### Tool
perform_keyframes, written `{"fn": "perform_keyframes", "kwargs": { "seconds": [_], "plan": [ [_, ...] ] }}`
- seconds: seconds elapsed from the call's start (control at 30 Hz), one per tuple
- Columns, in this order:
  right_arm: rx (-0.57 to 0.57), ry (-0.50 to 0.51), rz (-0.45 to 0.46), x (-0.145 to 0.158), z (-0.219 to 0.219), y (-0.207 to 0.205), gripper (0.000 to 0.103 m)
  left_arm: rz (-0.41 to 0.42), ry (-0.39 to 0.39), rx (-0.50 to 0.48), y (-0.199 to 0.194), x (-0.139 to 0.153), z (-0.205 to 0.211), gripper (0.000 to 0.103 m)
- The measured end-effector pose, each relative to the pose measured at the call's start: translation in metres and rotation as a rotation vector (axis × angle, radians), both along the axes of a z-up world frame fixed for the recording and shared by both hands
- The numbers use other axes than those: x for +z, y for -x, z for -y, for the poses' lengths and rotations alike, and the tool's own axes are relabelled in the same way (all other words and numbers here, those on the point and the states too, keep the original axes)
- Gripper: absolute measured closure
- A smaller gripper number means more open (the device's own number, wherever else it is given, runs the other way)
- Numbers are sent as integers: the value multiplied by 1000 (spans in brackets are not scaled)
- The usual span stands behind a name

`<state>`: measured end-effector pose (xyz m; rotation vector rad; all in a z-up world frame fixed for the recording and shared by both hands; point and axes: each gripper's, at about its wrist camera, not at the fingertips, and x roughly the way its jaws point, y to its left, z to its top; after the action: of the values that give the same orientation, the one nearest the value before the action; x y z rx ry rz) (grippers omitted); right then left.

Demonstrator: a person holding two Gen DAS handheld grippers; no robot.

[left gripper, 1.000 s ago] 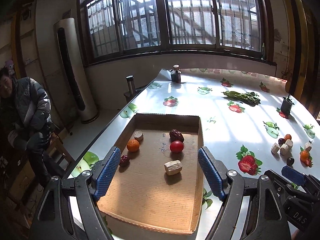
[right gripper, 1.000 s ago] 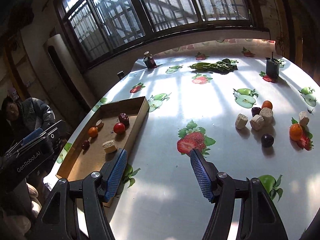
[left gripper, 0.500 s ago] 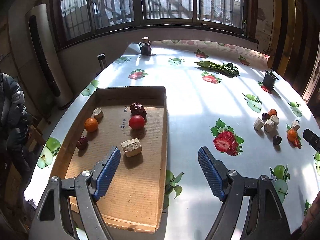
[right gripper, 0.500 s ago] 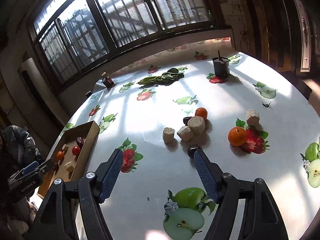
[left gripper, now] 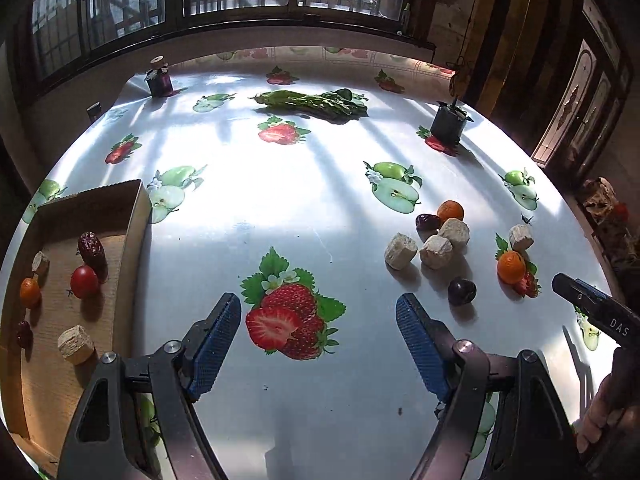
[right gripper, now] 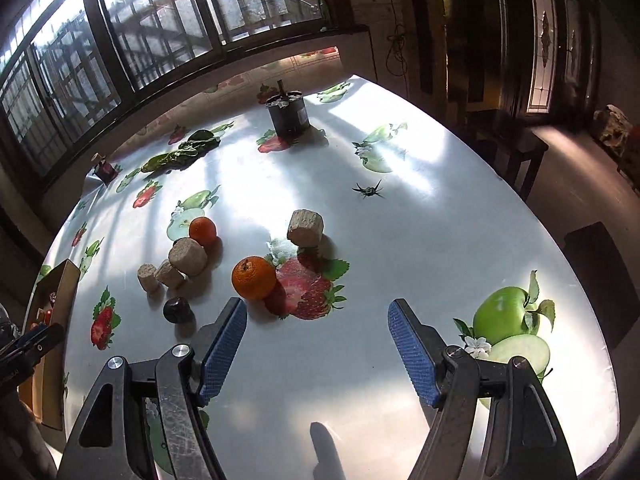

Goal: Organize fruits
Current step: 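Move both open tools back to the fruit cluster, then grasp a beige cube with the left tool while the right tool grasps an orange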

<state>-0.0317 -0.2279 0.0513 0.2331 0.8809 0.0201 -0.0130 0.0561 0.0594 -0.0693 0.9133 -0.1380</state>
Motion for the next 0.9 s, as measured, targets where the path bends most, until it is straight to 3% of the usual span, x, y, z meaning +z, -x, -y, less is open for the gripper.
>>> {"fn": "perform_keyframes", "kwargs": {
  "seconds": [0.07,0.13,0.3,0.47,0.53,0.7,0.9],
  "plan": [
    [50,0,-8,-5,-14,-13,26,-10,36,-37,-17,-11,13,28],
    [89,22,0,-9,-29,-25,28,-1,57,-88,-29,-20,25,48],
    [126,39,3,-22,-44,-45,47,16,57,-124,-49,-38,42,49],
    [135,17,-7,-35,-44,-53,47,10,78,-181,-60,-48,51,50],
    [135,5,-20,-39,-44,-56,47,2,90,-218,-60,-50,54,76],
    [130,48,-11,-39,-50,-56,55,-7,148,-225,-59,-51,50,76],
    [121,66,-2,-40,-52,-55,55,9,152,-224,-57,-52,50,75]
  ]
}}
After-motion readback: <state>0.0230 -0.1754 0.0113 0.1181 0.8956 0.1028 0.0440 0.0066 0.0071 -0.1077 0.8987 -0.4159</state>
